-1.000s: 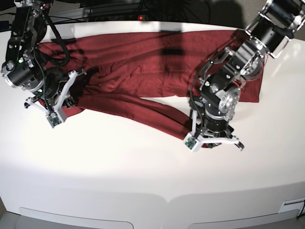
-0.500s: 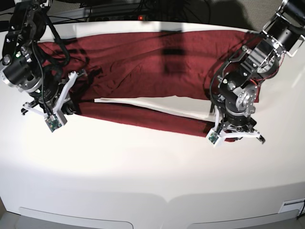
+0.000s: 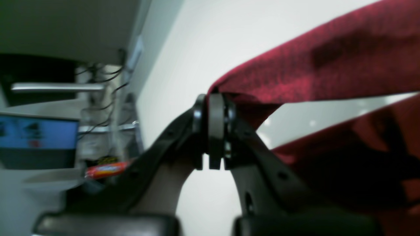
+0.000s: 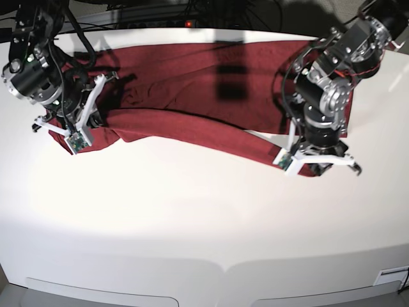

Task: Fold the T-shirt properly
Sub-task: 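Fold the strip over with both grippers toward the shirt's other edge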

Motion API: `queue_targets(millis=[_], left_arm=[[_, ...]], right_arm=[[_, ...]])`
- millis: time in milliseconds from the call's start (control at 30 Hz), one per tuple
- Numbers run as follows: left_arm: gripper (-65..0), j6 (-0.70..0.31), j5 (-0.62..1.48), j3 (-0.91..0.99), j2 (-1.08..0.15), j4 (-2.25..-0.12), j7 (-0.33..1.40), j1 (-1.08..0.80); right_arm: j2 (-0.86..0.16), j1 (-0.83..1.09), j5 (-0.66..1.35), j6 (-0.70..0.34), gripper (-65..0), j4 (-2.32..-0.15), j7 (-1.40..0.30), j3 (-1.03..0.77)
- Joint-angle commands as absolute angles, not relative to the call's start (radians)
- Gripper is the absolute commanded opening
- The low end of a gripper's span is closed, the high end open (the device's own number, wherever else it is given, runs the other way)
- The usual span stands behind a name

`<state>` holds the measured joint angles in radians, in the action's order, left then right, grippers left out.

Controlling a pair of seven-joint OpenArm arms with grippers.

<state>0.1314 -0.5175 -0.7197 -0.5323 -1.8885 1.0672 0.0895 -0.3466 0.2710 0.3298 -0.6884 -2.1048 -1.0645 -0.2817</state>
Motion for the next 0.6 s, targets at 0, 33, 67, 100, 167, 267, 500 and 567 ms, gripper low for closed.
queue_targets(millis=[0,33,67,100,167,267,500,567], left_arm=[[-65.0,0.145,-0.550,-0.711,-0.553,-1.921,1.074,0.090],[-65.0,0.147,-0.553,-0.706,-0.569,-1.934,1.076,0.075],[-65.0,0.147,-0.553,-0.701,-0.582,-1.948,1.077,0.059],[-65.0,0.147,-0.551,-0.694,-0.592,-1.960,1.078,0.041],[-65.0,0.147,-0.550,-0.680,-0.601,-1.982,1.083,0.003],[-65.0,0.147,-0.551,-0.655,-0.602,-2.006,1.086,-0.048],[-65.0,0.147,-0.597,-0.616,-0.602,-2.051,1.112,-0.137],[-65.0,0.147,-0.600,-0.616,-0.602,-2.058,1.115,-0.160]], right_arm=[[-0.360,0.267,0.323,-0.688,-65.0,-2.123,-1.048,-0.289],[-0.360,0.269,0.316,-0.688,-65.0,-2.124,-1.048,-0.289],[-0.360,0.269,0.314,-0.688,-65.0,-2.124,-1.048,-0.289],[-0.360,0.269,0.315,-0.688,-65.0,-2.125,-1.048,-0.289],[-0.360,0.269,0.318,-0.688,-65.0,-2.125,-1.048,-0.289],[-0.360,0.270,0.318,-0.688,-65.0,-2.127,-1.048,-0.289],[-0.384,0.350,0.313,-0.698,-65.0,-2.177,-1.048,-0.289],[-0.392,0.373,0.286,-0.698,-65.0,-2.189,-1.048,-0.289]])
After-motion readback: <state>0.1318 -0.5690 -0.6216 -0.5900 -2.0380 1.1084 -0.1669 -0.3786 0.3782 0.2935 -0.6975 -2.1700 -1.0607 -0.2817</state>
